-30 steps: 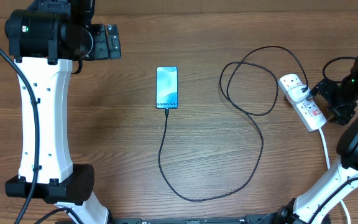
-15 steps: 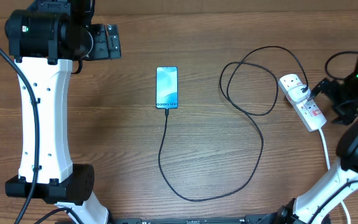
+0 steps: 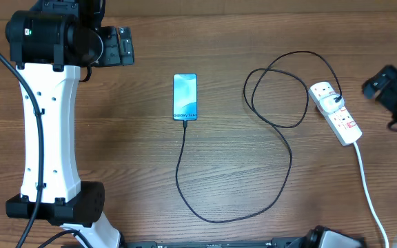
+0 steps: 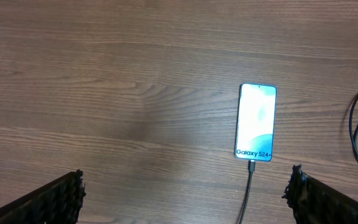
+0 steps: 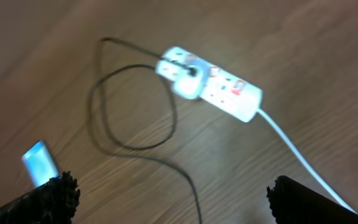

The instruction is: Plug charger to phone and switch on socket

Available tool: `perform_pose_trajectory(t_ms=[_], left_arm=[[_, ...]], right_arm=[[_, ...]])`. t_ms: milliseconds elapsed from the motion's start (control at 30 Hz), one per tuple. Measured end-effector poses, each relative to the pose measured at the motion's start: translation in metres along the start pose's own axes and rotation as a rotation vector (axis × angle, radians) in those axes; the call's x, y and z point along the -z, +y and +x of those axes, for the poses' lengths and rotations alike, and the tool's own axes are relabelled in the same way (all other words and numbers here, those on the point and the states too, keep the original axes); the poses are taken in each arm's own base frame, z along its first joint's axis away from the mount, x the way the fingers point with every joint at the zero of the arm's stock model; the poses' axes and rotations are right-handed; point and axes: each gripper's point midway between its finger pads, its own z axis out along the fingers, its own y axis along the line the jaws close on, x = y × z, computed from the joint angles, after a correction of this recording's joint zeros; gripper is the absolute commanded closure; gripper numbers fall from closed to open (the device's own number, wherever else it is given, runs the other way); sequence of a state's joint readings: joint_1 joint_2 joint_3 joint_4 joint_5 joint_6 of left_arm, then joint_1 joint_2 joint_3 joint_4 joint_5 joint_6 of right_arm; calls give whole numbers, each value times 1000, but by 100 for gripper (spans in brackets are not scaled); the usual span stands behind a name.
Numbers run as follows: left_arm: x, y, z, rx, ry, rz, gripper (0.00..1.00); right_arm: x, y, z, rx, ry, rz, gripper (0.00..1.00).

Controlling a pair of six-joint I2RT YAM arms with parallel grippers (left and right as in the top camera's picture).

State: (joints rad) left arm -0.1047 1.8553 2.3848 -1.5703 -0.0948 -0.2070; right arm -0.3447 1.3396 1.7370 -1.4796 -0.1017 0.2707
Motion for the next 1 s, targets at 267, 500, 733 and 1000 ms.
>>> perform_pose_trajectory(t_ms=[267, 500, 733, 1000], left_arm=[[0, 0, 0, 0, 0, 0, 0], [0, 0, 0, 0, 0, 0, 0], [0, 0, 0, 0, 0, 0, 0], [0, 0, 0, 0, 0, 0, 0]], right_arm=[[64, 19, 66, 121, -96, -132, 0], [83, 10, 99, 128, -62, -153, 0], [79, 15, 101, 127, -30, -172, 0], [79, 15, 101, 129, -30, -175, 0]])
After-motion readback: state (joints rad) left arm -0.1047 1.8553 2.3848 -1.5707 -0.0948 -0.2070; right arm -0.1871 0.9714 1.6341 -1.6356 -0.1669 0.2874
